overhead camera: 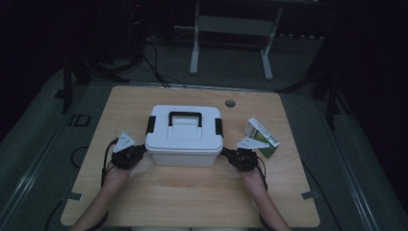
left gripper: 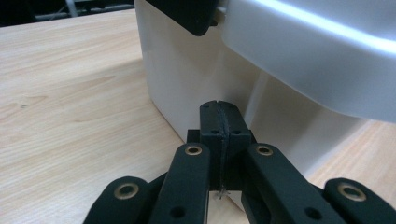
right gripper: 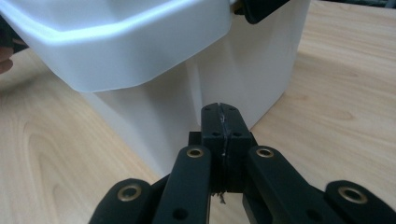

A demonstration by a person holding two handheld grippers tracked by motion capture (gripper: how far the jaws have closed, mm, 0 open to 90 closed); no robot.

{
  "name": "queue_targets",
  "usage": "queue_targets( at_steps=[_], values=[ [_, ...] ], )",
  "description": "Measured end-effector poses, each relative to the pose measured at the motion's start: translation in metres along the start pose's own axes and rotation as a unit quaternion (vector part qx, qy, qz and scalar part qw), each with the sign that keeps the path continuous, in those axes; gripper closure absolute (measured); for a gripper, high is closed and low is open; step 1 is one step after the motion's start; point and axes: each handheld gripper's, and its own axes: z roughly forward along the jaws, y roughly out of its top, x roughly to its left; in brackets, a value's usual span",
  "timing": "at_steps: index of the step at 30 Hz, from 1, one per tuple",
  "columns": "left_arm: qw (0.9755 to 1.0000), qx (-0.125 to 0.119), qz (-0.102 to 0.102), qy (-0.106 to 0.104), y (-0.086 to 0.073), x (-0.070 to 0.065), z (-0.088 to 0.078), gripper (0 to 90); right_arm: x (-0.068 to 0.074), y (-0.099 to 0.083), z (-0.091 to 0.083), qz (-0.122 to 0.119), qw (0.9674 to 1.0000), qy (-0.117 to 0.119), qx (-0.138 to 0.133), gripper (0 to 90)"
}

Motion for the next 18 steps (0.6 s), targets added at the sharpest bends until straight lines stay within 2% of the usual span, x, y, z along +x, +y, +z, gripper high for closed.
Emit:
queue_targets(
  at_steps=[3,18],
  values=[
    [0.9999,0.003,0.011,-0.002,-0.001,-0.008,-0.001,89.5,0.004,-0.004,-0.005,-0.007,1.0000,0.002,0.006,90.0],
    [0.9994,0.003,0.008,-0.033,-0.012,-0.033,-0.017,89.5,0.011,-0.022,-0.030,0.003,1.0000,0.005,-0.003,90.0]
  ],
)
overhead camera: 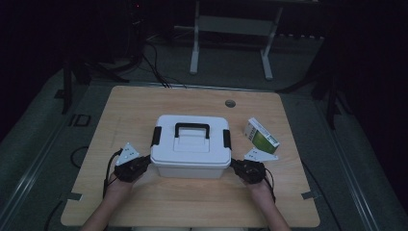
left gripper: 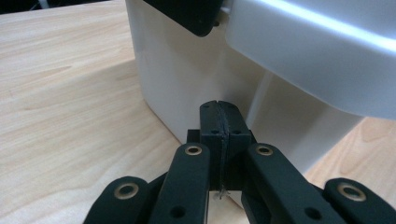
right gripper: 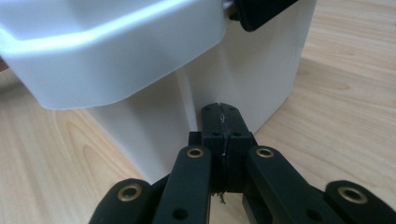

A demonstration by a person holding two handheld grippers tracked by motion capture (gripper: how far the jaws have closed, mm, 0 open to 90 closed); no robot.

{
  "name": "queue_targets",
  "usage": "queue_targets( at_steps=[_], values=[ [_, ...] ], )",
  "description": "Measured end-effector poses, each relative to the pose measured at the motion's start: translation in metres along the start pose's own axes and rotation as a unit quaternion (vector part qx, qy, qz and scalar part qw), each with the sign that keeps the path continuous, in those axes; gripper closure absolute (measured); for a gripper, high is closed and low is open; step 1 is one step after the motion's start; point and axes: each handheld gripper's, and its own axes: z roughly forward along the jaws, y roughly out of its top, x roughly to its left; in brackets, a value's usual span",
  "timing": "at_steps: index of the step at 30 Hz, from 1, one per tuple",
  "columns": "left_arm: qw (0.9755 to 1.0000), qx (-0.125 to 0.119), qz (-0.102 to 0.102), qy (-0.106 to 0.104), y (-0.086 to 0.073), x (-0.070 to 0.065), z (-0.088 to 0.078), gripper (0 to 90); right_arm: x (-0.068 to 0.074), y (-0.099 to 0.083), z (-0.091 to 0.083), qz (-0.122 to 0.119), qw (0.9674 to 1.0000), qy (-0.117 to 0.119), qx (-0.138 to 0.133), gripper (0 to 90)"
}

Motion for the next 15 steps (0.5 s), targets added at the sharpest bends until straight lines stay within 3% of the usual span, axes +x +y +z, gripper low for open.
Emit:
queue_targets(
  at_steps=[8,15],
  values=[
    [0.9999,0.003,0.014,0.004,-0.003,-0.012,-0.005,89.5,0.005,-0.008,-0.010,0.010,0.9999,0.005,-0.002,90.0],
    [1.0000,0.000,-0.001,-0.005,-0.006,-0.018,-0.007,89.5,0.007,-0.010,-0.015,0.008,1.0000,-0.001,-0.001,90.0]
  ],
)
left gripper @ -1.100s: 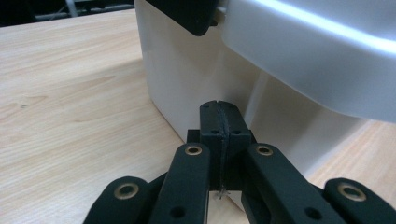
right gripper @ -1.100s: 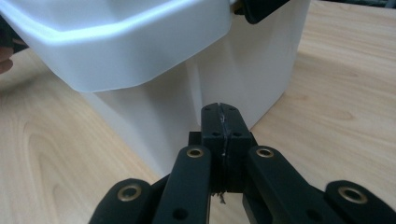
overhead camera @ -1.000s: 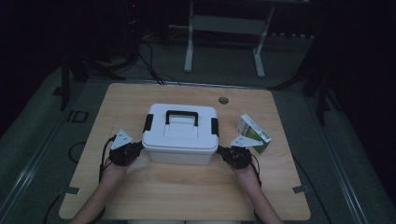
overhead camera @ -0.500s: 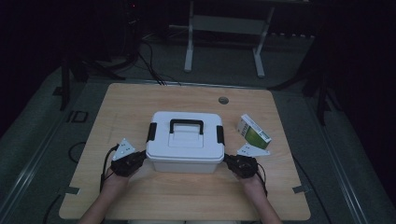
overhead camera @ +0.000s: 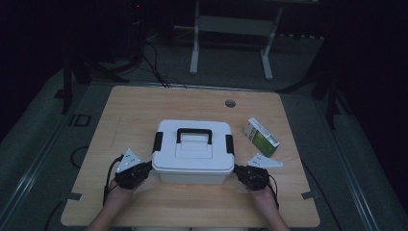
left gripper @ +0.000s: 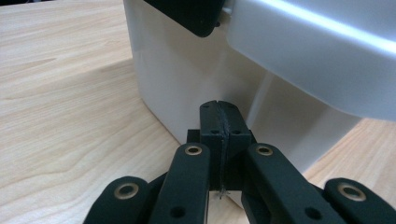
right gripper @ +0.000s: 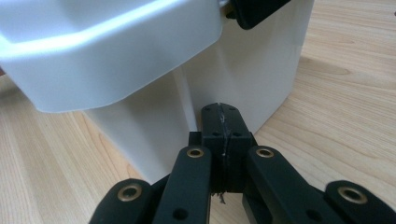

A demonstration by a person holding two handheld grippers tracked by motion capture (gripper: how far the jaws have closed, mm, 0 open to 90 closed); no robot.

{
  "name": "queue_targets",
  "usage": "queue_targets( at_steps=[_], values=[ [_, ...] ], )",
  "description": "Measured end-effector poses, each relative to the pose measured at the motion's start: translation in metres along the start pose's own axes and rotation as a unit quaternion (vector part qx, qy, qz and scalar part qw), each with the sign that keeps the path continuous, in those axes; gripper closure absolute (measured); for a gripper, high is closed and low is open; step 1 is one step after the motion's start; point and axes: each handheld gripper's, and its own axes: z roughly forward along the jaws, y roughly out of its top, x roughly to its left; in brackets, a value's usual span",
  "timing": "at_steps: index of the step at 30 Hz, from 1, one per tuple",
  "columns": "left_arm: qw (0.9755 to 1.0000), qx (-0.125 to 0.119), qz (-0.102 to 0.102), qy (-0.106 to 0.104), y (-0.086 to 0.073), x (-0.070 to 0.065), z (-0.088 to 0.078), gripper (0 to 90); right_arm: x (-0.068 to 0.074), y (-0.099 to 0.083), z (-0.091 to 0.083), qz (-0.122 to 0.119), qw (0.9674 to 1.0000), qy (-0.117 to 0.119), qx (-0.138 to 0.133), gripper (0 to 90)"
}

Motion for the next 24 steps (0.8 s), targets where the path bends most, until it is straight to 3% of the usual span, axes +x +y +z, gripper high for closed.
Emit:
queue_targets(
  at_steps=[9,13,19,24],
  values=[
    [0.9998,0.004,0.020,-0.009,-0.0038,-0.0096,-0.0071,89.4,0.0020,-0.0056,-0.0075,0.000,1.0000,0.002,-0.001,90.0],
    [0.9997,0.005,0.020,-0.014,-0.0037,-0.0077,-0.0078,89.4,0.0015,-0.0059,-0.0076,0.012,0.9999,0.009,0.003,90.0],
    [0.9997,0.005,0.021,-0.015,-0.0036,-0.0052,-0.0077,89.3,0.0024,-0.0059,-0.0055,0.008,0.9999,0.005,0.003,90.0],
    [0.9999,0.002,0.003,-0.013,-0.0039,-0.0001,-0.0078,89.3,0.0029,-0.0045,-0.0007,0.010,0.9999,0.008,0.000,90.0]
  ],
)
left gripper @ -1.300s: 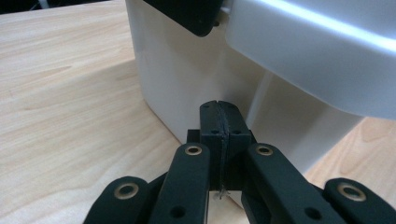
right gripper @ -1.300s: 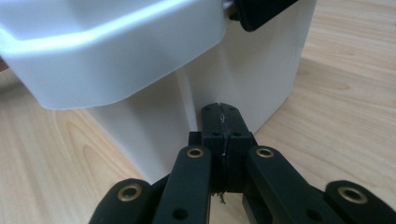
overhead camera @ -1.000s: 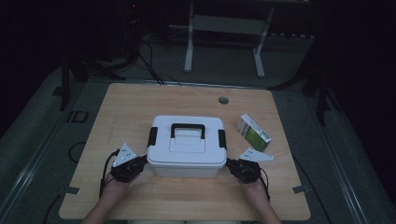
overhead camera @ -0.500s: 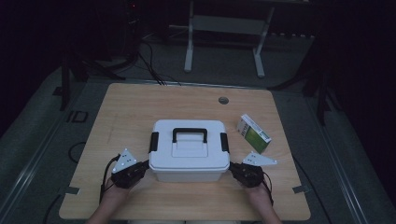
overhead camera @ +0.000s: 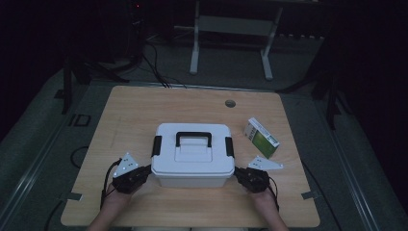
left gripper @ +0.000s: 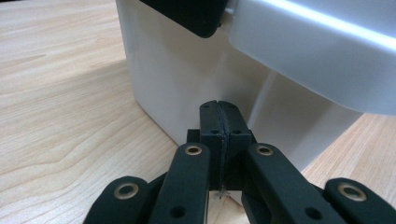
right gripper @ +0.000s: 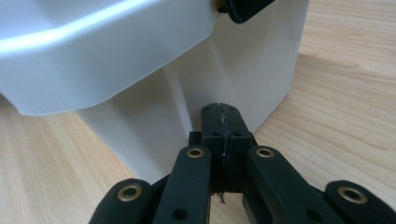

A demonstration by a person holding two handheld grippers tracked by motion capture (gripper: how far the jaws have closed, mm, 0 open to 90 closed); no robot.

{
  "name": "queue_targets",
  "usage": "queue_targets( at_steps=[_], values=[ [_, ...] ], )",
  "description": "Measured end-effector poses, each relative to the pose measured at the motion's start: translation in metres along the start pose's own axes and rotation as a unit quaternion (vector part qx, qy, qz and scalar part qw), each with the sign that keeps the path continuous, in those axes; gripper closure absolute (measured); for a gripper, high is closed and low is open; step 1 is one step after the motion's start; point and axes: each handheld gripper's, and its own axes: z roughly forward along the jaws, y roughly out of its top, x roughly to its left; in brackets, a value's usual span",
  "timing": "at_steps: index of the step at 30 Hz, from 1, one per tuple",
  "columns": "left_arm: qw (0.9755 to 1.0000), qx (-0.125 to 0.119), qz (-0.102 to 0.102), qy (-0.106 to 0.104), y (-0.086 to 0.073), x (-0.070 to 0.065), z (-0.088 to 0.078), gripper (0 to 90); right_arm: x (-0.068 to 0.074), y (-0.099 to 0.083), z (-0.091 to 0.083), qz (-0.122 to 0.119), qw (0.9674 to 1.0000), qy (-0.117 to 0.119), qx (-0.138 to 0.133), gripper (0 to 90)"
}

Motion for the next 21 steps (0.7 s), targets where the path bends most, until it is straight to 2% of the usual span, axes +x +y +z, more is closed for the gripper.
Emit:
queue_targets(
  at_steps=[3,7,9,11,13,17,20,21],
  values=[
    [1.0000,0.001,0.008,0.002,0.000,0.000,0.000,89.3,-0.001,0.001,0.002,-0.001,1.0000,-0.002,-0.001,90.0],
    [1.0000,0.003,0.007,-0.002,0.001,0.002,0.000,88.9,-0.003,0.001,0.002,-0.005,1.0000,-0.003,0.000,86.9],
    [1.0000,0.003,0.002,-0.001,0.001,0.004,-0.001,84.3,-0.004,0.001,0.001,-0.009,0.9999,-0.005,0.007,83.9],
    [1.0000,0.006,0.005,-0.003,0.001,0.005,-0.002,83.0,-0.005,0.000,0.000,-0.018,0.9997,-0.011,0.010,81.1],
    [1.0000,0.009,0.004,0.000,0.001,0.008,-0.004,80.3,-0.007,-0.002,-0.001,-0.013,0.9998,-0.010,0.008,80.1],
    [0.9999,0.010,-0.005,-0.004,0.001,0.015,-0.009,78.1,-0.011,-0.002,-0.006,-0.015,0.9996,-0.022,0.001,71.8],
    [0.9998,0.019,-0.004,-0.005,-0.001,0.017,-0.012,77.2,-0.013,-0.001,-0.009,-0.014,0.9996,-0.023,-0.005,57.4],
    [0.9997,0.023,-0.005,-0.004,-0.002,0.018,-0.013,71.1,-0.013,-0.001,-0.010,-0.016,0.9996,-0.023,-0.005,51.2]
  ],
)
